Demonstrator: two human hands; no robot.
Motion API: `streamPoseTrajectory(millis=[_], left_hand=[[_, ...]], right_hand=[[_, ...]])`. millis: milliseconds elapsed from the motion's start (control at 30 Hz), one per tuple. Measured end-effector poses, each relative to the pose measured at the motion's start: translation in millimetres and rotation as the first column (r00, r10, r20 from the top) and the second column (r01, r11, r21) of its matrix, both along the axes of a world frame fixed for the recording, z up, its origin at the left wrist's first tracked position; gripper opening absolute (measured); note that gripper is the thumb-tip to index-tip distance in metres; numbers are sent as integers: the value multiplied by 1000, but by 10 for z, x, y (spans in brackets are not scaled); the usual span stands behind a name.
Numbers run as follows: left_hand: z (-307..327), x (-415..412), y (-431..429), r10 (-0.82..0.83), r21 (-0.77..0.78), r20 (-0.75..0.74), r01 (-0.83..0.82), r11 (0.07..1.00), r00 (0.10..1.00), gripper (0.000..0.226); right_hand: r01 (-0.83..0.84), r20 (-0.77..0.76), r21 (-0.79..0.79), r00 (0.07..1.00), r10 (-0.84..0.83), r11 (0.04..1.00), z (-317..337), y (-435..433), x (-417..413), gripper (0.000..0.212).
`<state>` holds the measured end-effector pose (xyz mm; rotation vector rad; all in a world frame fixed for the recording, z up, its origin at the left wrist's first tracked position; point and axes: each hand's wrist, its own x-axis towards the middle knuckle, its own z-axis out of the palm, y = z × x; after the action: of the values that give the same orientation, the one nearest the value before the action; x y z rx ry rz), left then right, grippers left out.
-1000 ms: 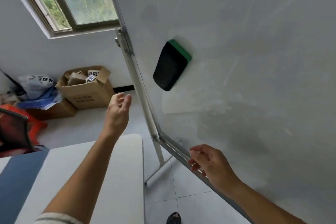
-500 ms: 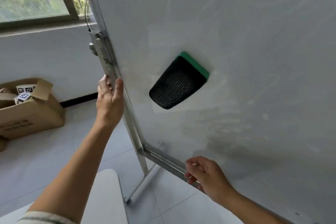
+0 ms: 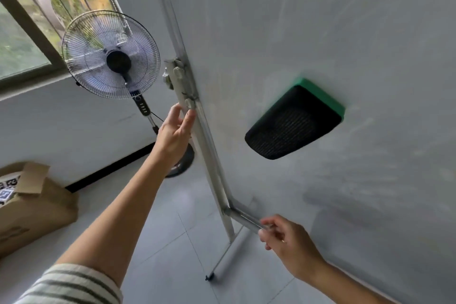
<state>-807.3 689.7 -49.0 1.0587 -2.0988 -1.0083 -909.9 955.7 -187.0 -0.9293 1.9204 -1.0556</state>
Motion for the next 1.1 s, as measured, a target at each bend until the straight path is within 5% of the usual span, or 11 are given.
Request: streamPoseTrajectory(millis=[67, 233, 367, 567, 667, 967, 1100], left_hand=[[-25, -250, -80, -37, -15, -13, 37, 999, 999, 28], [-20, -753, -358, -182, -16, -6, 182, 983, 983, 41], [22, -1156, -580, -388, -3, -52, 389, 921, 920, 29], [92, -1821, -987, -773, 75, -176, 791, 607, 609, 5], [163, -2098, -1171, -886, 115, -192, 906, 408, 423, 22], [250, -2929, -1473, -992, 266, -97, 963, 52, 81, 41], [337, -3143, -1465, -992, 260, -123, 964, -50, -18, 38]], right_hand=[[18, -14, 6, 1000, -18, 1000, -68, -74, -173, 8], [155, -4, 38, 988, -155, 987, -218, -207, -471, 8], [320, -4, 80, 947, -320, 944, -300, -293, -651, 11], [621, -28, 83, 784, -621, 780, -388, -682, -735, 14], [753, -21, 88, 656, -754, 652, -352, -954, -655, 14], [941, -126, 145, 325, -937, 306, -279, -1257, -366, 22], [955, -199, 139, 286, -937, 262, -276, -1454, -504, 15]])
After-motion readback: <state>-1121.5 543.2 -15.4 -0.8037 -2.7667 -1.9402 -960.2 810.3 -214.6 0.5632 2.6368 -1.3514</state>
